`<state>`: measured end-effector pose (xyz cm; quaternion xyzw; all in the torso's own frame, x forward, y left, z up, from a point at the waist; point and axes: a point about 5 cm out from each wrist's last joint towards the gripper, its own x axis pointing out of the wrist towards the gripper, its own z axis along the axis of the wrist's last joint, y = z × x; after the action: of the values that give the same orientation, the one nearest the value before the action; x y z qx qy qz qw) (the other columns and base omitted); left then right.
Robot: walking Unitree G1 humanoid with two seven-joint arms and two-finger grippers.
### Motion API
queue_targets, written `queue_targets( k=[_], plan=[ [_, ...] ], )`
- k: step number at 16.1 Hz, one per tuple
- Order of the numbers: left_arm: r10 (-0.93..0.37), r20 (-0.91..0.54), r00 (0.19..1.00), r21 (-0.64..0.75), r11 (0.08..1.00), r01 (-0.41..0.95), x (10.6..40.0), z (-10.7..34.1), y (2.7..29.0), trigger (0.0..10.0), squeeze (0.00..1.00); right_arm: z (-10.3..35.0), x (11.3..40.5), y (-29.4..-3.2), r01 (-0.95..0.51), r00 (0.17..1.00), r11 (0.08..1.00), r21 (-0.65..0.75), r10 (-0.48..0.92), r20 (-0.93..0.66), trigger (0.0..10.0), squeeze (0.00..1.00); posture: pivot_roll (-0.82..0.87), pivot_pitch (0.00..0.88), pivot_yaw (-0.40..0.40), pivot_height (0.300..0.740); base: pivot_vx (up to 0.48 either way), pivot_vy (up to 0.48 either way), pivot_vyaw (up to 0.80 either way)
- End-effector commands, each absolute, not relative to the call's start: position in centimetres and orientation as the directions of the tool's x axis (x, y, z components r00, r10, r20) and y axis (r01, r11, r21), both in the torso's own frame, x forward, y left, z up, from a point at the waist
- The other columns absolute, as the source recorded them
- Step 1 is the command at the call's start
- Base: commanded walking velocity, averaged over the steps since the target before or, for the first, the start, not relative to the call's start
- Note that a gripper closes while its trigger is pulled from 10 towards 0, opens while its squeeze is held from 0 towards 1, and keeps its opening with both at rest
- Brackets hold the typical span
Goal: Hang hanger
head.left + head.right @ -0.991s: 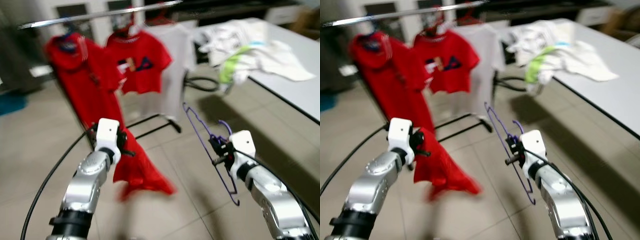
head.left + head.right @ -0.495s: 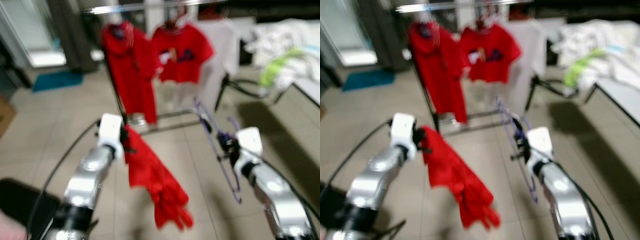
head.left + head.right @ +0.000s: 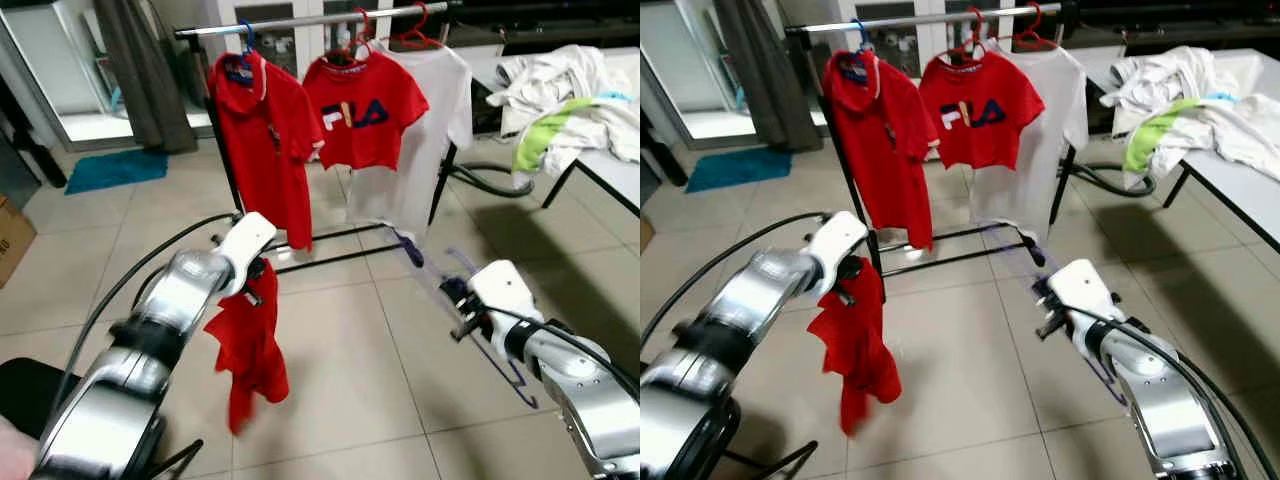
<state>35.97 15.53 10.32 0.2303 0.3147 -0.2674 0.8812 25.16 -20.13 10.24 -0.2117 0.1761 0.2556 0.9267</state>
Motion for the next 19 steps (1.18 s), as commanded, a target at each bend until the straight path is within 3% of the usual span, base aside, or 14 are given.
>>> queue_targets(
  k=[1,5,9,16,19],
  plan=[
    [-0.306,-0.649,0.696,0.262,0.769,0.583,37.4,12.0,15.6,0.0,0.00,10.7,24.7,-19.1,-0.634,0.750,0.712,-0.303,0.469,-0.467,10.0,0.00,-0.05,0.000,0.097,0.740,0.000,0.000,0.00],
    [-0.305,-0.660,0.687,0.313,0.720,0.620,38.5,13.0,14.5,0.0,0.00,10.2,23.7,-17.2,-0.782,0.608,0.557,-0.278,0.585,-0.537,10.0,0.00,-0.05,0.000,0.107,0.740,0.000,0.000,0.00],
    [-0.312,-0.633,0.709,0.272,0.768,0.580,39.0,13.4,13.3,0.0,0.00,10.7,24.0,-15.1,-0.845,0.528,0.480,-0.236,0.675,-0.516,10.0,0.00,-0.03,0.000,0.099,0.740,0.000,0.000,0.00],
    [-0.317,-0.583,0.748,0.210,0.830,0.516,39.4,14.0,12.1,0.0,0.00,10.9,24.7,-12.0,-0.864,0.491,0.485,-0.137,0.747,-0.448,10.0,0.00,-0.02,0.000,0.084,0.740,0.000,0.000,0.00],
    [-0.368,-0.567,0.737,0.138,0.839,0.526,39.5,14.3,10.9,0.0,0.00,10.4,25.8,-12.2,-0.798,0.584,0.579,-0.166,0.677,-0.447,10.0,0.00,-0.03,0.000,0.098,0.740,0.000,0.000,0.00]
  ],
)
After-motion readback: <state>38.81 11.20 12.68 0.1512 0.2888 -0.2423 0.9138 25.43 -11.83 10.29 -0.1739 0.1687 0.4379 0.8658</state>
